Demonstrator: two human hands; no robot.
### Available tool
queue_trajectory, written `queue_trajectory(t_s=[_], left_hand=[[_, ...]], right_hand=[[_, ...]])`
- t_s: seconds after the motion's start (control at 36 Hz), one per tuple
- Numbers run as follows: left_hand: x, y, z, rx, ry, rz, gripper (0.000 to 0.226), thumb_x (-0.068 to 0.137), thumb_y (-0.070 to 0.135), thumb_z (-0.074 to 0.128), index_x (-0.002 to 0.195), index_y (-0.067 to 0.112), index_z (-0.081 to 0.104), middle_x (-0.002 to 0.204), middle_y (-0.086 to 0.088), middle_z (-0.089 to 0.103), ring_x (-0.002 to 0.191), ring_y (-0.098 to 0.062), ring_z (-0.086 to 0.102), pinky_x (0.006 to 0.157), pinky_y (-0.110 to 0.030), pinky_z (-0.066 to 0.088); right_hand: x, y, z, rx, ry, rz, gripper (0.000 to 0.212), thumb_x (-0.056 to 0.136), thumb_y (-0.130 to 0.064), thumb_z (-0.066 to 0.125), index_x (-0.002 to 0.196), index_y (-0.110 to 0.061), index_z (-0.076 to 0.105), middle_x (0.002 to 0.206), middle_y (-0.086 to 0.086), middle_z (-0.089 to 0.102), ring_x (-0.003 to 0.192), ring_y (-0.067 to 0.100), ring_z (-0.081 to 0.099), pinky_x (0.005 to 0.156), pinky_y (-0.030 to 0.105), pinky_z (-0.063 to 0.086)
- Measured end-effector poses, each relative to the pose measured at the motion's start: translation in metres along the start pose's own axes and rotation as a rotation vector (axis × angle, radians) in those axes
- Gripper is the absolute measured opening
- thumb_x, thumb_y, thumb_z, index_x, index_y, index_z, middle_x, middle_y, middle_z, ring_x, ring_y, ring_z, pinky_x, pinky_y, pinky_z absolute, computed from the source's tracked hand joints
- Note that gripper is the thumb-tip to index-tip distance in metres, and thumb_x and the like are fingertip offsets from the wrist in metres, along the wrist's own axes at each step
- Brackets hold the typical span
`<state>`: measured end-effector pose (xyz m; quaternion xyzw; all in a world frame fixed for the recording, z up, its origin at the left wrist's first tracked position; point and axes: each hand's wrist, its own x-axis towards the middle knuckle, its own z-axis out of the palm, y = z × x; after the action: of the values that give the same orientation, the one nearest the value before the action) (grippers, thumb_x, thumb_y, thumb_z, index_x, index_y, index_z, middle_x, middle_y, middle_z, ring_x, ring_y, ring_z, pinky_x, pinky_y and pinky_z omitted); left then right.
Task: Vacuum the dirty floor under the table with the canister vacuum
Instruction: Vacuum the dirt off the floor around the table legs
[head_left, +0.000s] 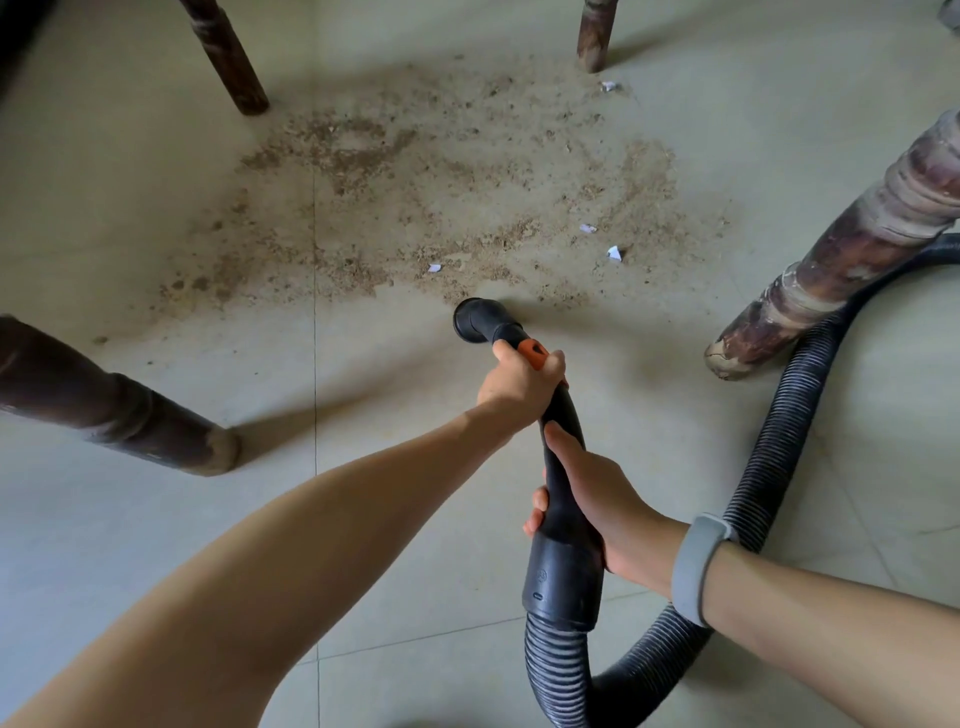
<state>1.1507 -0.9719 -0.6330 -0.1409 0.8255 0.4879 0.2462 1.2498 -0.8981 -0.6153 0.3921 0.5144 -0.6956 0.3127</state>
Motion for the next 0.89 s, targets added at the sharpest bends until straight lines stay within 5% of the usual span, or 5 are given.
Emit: queue_trajectory(t_s=[0.11,0.36,0.75,0.89], left_hand=[[0.007,-0.001,-0.008,-0.002,-0.023,0.106,0.022,0.096,0.037,0.049,0.103,0.016,0.047,0.113,-0.014,0.063,0.103,-0.032,0.062,0.087,-0.036,0.05],[0.028,0.016,-0.021,0.004,-0.02,0.053,0.048,0.097,0.036,0.049,0.129,0.003,0.037,0.12,-0.02,0.054,0.11,-0.036,0.058,0.092,-0.044,0.05],[0.046,0.012,-0.032,0.008,-0.003,0.008,0.058,0.093,0.042,0.051,0.133,0.005,0.031,0.107,-0.015,0.056,0.099,-0.035,0.06,0.087,-0.043,0.053],[0.046,0.003,-0.037,-0.027,0.043,0.093,0.048,0.095,0.036,0.053,0.126,0.002,0.044,0.113,-0.018,0.062,0.103,-0.035,0.063,0.09,-0.045,0.052]], right_hand=[[0.004,-0.007,0.007,0.006,0.001,-0.034,0.038,0.09,-0.043,0.06,0.086,-0.009,0.043,0.062,0.012,0.046,0.051,0.025,0.049,0.05,0.027,0.052],[0.017,-0.026,0.024,0.108,0.004,-0.065,0.038,0.089,-0.041,0.063,0.085,-0.008,0.044,0.064,0.012,0.046,0.05,0.024,0.048,0.047,0.027,0.05],[0.031,-0.032,0.034,0.139,-0.047,-0.058,0.038,0.089,-0.041,0.063,0.087,-0.009,0.045,0.065,0.012,0.045,0.052,0.024,0.048,0.056,0.03,0.051],[0.032,-0.031,0.04,0.131,-0.081,-0.047,0.037,0.089,-0.041,0.062,0.086,-0.009,0.044,0.062,0.011,0.045,0.05,0.024,0.047,0.055,0.029,0.051]])
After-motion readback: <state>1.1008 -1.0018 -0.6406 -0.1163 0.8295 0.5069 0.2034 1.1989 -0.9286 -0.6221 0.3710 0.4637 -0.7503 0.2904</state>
